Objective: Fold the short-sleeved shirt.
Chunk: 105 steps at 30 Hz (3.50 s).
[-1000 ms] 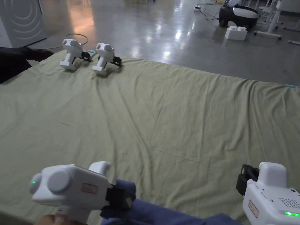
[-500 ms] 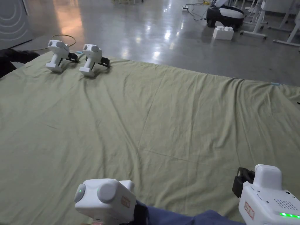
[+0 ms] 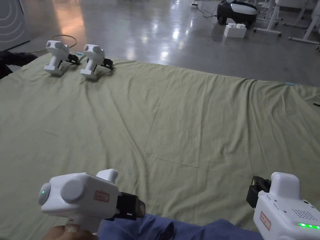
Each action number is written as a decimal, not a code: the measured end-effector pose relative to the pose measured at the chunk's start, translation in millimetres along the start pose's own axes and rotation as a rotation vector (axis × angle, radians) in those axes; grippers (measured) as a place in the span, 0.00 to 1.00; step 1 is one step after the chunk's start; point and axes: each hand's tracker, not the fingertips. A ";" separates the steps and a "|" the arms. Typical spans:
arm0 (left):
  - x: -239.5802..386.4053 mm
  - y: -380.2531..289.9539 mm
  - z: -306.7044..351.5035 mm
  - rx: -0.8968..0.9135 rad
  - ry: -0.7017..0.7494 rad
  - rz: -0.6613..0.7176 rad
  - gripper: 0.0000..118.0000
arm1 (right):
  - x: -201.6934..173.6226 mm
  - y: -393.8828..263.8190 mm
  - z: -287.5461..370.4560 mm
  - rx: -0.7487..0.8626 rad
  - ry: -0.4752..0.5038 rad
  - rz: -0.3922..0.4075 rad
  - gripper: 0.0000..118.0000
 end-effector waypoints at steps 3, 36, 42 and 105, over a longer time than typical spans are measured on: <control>2.3 -5.8 -16.2 -0.031 0.059 -0.035 0.27 | 0.9 -2.5 1.1 -0.010 -0.005 0.000 0.04; -60.2 -7.9 20.0 0.045 0.029 -0.108 0.64 | -5.0 5.1 0.2 -0.029 0.033 -0.001 0.04; -129.3 -8.5 5.6 -0.040 -0.163 0.065 0.64 | -9.5 4.0 -3.8 -0.038 0.051 -0.018 0.04; 100.8 -26.1 -16.2 -0.034 0.280 -0.306 0.13 | 2.3 -4.8 -13.1 -0.112 0.085 -0.068 0.04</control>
